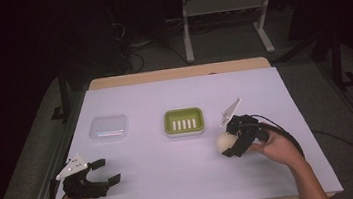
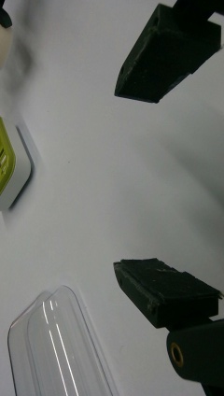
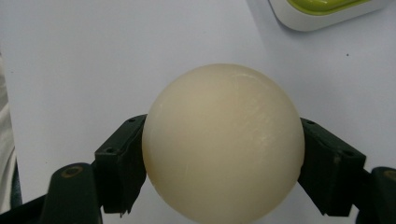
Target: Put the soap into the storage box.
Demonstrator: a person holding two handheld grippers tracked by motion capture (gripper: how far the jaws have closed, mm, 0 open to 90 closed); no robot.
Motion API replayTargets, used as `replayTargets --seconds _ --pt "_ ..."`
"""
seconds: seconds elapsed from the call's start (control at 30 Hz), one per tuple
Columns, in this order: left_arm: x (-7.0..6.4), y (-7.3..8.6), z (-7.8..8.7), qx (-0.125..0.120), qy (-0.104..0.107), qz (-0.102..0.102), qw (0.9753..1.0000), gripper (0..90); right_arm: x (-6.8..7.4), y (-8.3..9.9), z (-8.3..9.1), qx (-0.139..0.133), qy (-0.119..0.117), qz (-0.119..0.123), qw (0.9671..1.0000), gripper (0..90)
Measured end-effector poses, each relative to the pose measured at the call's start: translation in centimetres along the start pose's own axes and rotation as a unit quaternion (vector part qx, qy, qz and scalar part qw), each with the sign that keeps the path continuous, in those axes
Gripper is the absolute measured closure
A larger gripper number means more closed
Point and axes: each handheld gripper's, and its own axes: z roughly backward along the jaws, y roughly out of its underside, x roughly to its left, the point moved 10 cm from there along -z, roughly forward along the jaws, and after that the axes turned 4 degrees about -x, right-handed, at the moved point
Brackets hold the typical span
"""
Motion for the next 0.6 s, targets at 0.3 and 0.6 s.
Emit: replayTargets --seconds 0.3,0.6 --pt "-0.1 0.0 0.0 0.000 0.001 -0.002 1.0000 13.0 -0.7 -1.4 0.2 -0.004 -0.003 0.004 1.0000 23.7" --pt "0.0 -0.1 0.1 -0.004 0.000 -0.001 1.0000 13.0 -1.1 -2.7 0.3 -0.010 -0.011 0.006 0.9999 23.7"
